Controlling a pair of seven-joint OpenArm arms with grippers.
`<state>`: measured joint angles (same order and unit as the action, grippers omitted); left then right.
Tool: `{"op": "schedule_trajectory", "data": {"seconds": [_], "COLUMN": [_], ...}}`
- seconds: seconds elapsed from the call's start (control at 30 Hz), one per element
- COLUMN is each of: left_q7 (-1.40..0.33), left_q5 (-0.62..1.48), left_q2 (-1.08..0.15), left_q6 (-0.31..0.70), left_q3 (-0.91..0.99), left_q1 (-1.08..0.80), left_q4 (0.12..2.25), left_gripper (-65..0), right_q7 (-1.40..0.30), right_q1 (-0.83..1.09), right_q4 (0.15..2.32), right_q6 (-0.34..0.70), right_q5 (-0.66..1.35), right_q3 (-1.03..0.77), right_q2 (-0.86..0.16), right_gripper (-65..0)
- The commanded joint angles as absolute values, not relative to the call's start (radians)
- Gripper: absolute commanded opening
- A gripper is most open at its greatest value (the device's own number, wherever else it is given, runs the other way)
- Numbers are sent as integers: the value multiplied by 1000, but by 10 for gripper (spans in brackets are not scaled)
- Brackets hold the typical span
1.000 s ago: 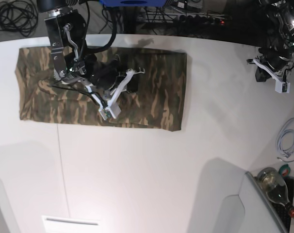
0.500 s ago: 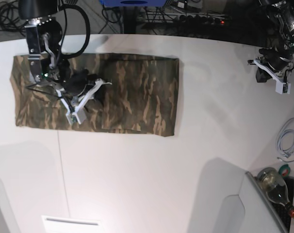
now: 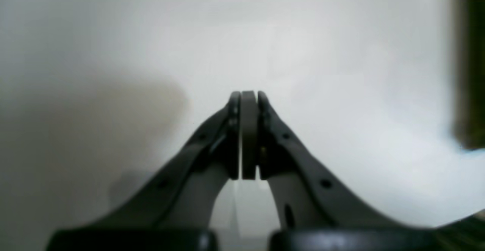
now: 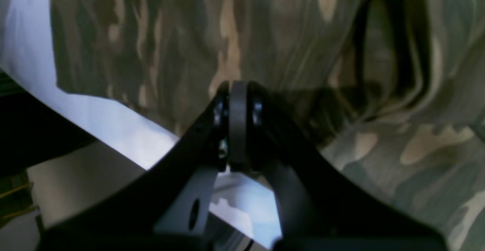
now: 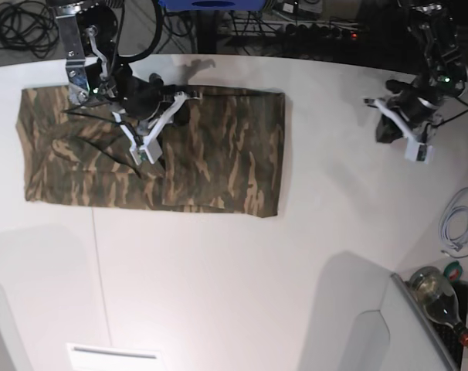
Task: Layout the t-shirt on the table in an organized manner, then fold the t-shirt properly
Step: 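Lift the right gripper away from the folded shirt, then move both grippers to opposite ends of the folded strip and grasp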
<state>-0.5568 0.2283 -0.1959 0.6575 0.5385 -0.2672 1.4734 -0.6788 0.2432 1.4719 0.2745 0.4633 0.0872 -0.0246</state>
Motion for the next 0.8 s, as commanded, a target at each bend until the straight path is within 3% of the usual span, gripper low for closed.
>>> {"op": "schedule_trajectory", "data": {"seconds": [0.0, 0.13, 0.27, 0.33, 0.43, 0.53, 0.63, 0.77], "left_q7": [-538, -541, -541, -541, -536, -535, -535, -535], "left_q5": [240, 242, 234, 232, 232, 231, 232, 232], "left_q2": [-199, -122, -36, -18, -13, -16, -53, -73], "left_q6": [659, 659, 653, 650, 595, 529, 524, 519], "left_q3": [526, 441, 295, 220, 153, 142, 147, 148], "left_q1": [-265, -259, -252, -229, -182, -107, -70, -50], "left_q4": [1515, 1627, 1672, 1641, 1527, 1374, 1305, 1291], "left_gripper": [-650, -650, -650, -650, -650, -650, -650, -650], "right_q7": [-648, -644, -671, -725, -786, -776, -782, -776], "right_q1": [251, 325, 298, 257, 189, 120, 51, -7], "right_q4": [1554, 1771, 1790, 1745, 1658, 1529, 1379, 1156], "right_q6": [285, 282, 282, 283, 314, 484, 584, 587], "right_q5": [490, 490, 490, 490, 490, 490, 484, 486], "right_q3": [81, -76, -323, -435, -604, -720, -800, -805], "right_q2": [-38, -44, -36, -38, -64, -107, -163, -254], "right_gripper": [-638, -629, -608, -528, -342, -203, -182, -182]}}
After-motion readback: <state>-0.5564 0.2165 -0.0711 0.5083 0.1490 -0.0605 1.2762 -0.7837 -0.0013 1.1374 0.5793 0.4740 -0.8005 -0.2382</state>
